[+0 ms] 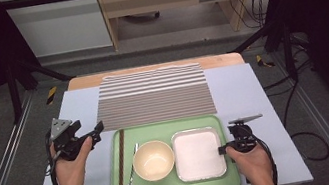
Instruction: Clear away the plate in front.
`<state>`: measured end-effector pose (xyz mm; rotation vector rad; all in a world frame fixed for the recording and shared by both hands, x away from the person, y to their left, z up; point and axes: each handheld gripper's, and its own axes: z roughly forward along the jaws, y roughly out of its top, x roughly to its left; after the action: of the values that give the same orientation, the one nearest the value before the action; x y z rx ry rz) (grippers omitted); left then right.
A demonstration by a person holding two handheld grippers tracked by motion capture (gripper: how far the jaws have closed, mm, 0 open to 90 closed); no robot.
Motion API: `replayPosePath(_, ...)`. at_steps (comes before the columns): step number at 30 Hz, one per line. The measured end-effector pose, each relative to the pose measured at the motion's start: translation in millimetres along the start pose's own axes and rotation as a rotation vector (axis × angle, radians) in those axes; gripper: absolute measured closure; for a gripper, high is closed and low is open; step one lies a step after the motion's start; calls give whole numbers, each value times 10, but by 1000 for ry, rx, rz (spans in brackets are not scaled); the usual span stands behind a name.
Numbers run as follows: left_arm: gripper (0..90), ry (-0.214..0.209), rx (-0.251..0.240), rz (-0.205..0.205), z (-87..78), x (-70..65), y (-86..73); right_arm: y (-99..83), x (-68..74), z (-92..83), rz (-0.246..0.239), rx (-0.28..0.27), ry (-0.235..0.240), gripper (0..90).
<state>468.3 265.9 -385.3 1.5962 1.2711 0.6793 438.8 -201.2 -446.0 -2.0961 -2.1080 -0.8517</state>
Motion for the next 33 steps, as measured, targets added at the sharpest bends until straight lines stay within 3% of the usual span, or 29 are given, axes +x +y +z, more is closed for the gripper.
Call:
replayPosePath(7, 160, 1, 6, 0, 13, 6, -10, -1, -36, 25, 31, 31, 13, 880)
replayPosePath(21, 162, 4, 14, 1, 36, 0, -28, -56, -52, 71, 68, 30, 16, 879)
replayPosePath(33, 161, 3, 16, 4, 42, -8, -29, -134, -72, 65, 116, -25, 25, 872)
